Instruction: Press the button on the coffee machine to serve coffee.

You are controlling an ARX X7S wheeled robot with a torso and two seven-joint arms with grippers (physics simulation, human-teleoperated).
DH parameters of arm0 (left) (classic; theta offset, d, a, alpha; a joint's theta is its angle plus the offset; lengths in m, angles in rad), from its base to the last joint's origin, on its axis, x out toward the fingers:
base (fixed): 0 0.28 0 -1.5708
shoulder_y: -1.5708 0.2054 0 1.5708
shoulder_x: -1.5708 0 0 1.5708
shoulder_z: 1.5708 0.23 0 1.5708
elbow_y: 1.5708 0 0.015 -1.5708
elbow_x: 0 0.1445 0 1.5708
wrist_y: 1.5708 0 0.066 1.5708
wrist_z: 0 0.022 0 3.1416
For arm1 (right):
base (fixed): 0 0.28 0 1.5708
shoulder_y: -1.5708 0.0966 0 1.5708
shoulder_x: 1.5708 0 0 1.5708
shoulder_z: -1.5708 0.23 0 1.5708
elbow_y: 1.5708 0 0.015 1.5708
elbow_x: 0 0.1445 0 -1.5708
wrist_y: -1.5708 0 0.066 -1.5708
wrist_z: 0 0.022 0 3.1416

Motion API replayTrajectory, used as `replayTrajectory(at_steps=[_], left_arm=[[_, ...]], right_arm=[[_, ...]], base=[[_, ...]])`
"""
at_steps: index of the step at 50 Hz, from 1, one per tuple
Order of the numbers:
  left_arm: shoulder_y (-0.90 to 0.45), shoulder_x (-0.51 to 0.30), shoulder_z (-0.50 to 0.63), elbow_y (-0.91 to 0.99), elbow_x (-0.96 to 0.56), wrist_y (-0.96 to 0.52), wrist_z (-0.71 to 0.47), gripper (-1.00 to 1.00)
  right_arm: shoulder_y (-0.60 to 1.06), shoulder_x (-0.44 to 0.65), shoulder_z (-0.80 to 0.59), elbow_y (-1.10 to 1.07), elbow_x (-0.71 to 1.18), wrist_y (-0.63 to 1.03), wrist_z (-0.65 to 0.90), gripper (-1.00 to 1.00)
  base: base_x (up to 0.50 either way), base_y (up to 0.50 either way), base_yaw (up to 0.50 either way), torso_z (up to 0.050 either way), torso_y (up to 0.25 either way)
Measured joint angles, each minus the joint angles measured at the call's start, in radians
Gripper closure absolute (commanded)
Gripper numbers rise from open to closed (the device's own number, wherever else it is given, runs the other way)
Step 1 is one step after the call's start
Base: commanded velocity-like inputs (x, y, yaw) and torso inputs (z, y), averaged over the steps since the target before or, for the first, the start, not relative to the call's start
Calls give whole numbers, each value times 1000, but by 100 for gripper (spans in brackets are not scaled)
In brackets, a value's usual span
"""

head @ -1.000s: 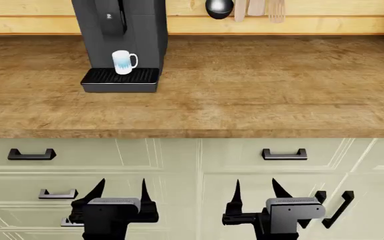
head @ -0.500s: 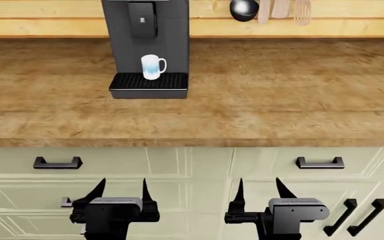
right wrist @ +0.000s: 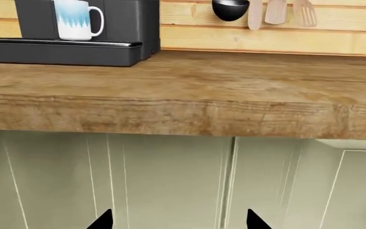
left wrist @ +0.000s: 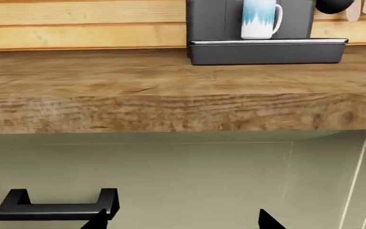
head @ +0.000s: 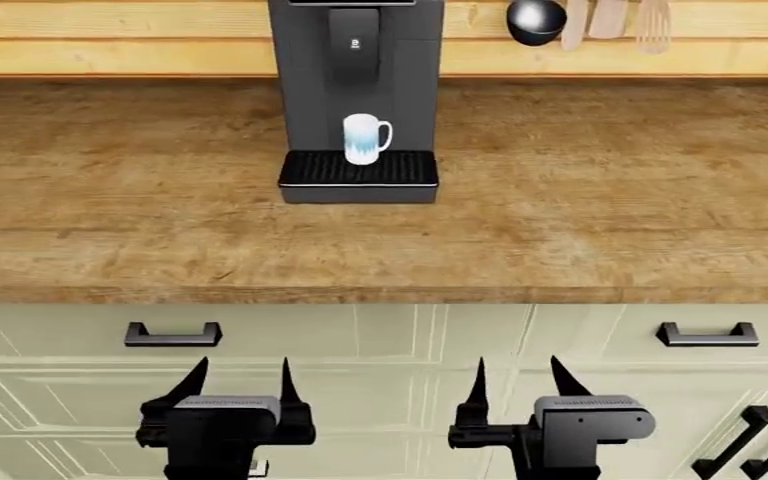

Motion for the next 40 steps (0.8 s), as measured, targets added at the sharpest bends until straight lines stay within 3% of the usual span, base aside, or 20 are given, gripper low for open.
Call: replayTrajectory(at_steps=[24,40], left_arm=[[1,-20,25,0,-14,8,-24,-100],[-2,-29,38,0,-22,24,-39,-100]], right_arm=[[-2,20,-21,-4,20,-1,28,-100],[0,31,-33,-4,32,3,42,-100]], base=[[2,21,0,1,0],[0,0,0,50,0]])
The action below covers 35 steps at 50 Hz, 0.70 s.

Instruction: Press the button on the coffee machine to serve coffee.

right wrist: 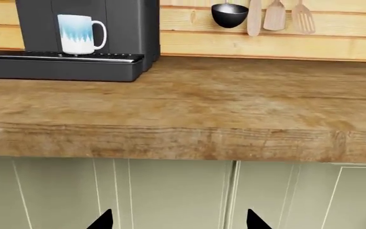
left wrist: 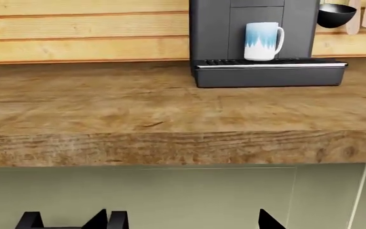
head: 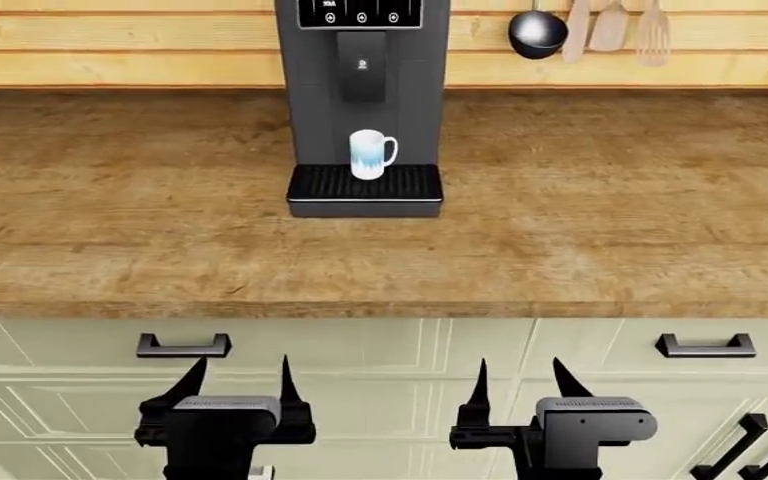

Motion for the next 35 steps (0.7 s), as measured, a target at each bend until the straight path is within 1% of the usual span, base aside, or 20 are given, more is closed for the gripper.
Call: replayTrajectory(at_steps=[15,31,35], left_arm=[[-3,-7,10,-5,-8,11,-15,-100],[1,-19,14,3,-28,17,-21,-100],[1,-23,18,27,-33,-6,-26,-100]], right_arm=[[2,9,-12,1,8,1,12,-100],[4,17,-22,2,20,0,22,-100],[3,19,-20,-20,35,12,25,-100]], base=[[0,0,0,50,0],[0,0,0,0,0],[0,0,0,0,0]])
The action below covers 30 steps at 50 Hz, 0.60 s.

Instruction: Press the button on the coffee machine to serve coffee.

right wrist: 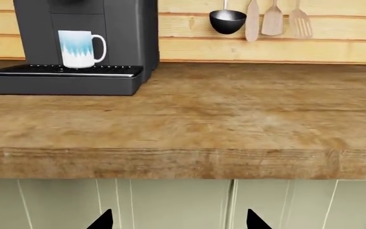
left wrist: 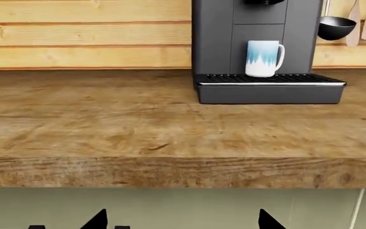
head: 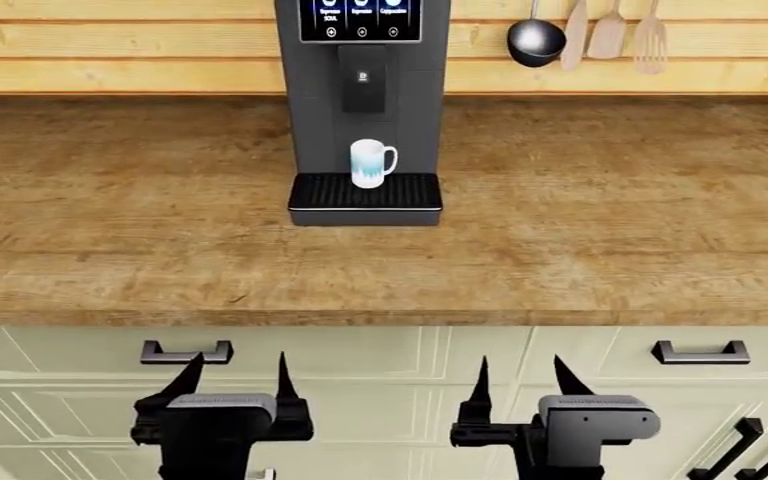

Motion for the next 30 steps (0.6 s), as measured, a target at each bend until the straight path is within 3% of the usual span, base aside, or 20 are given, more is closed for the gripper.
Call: replayTrajectory(at_steps=[7,15,23,30], left_arm=[[-43,-27,-10,174,-63,-202,-22,-100],[-184,-69,-29,369,-157,-505,-48,-100],[-335,-117,-51,448,-232,-732,-47,-100],[-419,-146,-64,453,-260,-829,-42,-100]], right_arm=[[20,36,20,-187,43,164,26,-100],[118,101,70,-413,122,455,59,-100],[240,168,138,-545,200,689,69,-100],[290,208,180,-581,237,786,64,-100]], base=[[0,0,0,0,0],[0,0,0,0,0],[0,0,0,0,0],[35,0,0,0,0]])
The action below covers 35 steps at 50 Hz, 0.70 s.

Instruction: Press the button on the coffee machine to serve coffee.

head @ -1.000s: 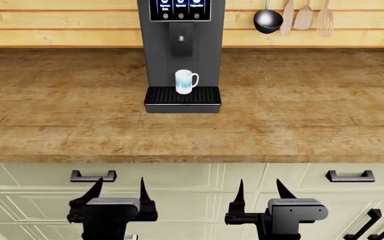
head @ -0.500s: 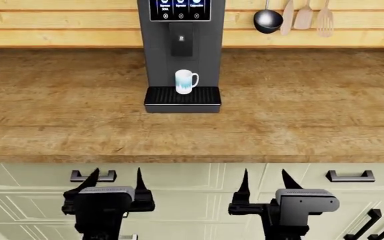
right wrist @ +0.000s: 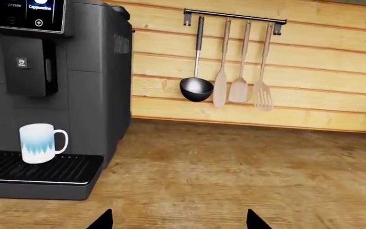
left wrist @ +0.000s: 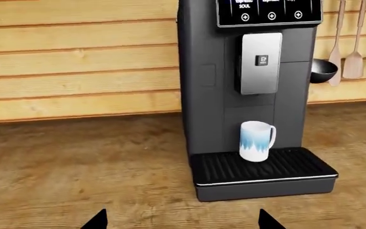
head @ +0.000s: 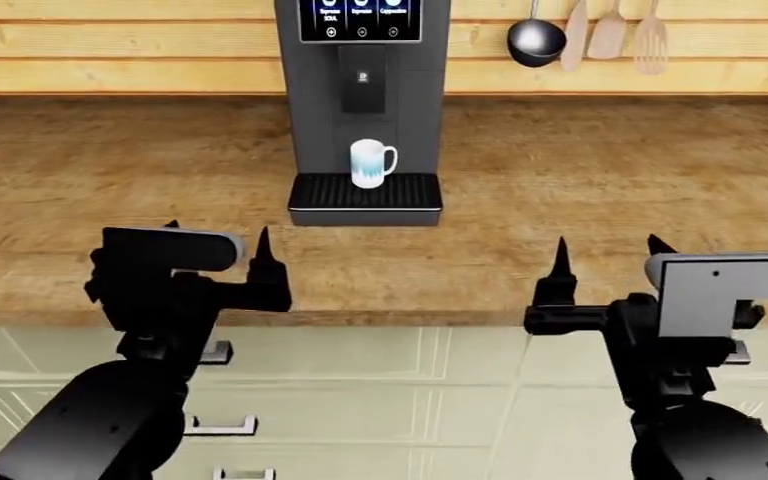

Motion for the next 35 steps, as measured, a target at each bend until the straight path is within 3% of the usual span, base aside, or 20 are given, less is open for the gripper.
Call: replayTrajectory(at_steps=[28,35], left_arm=[[-62,-50,-9,-31,-20,-76,7,-100],[-59,-58,-12,-27,-21,-80,5,-100]], right_arm=[[9,39,66,-27,56,57,-20,-100],[4,42,70,-33,59,59,-16,-100]], base=[[462,11,0,0,0],[244,31,0,0,2]])
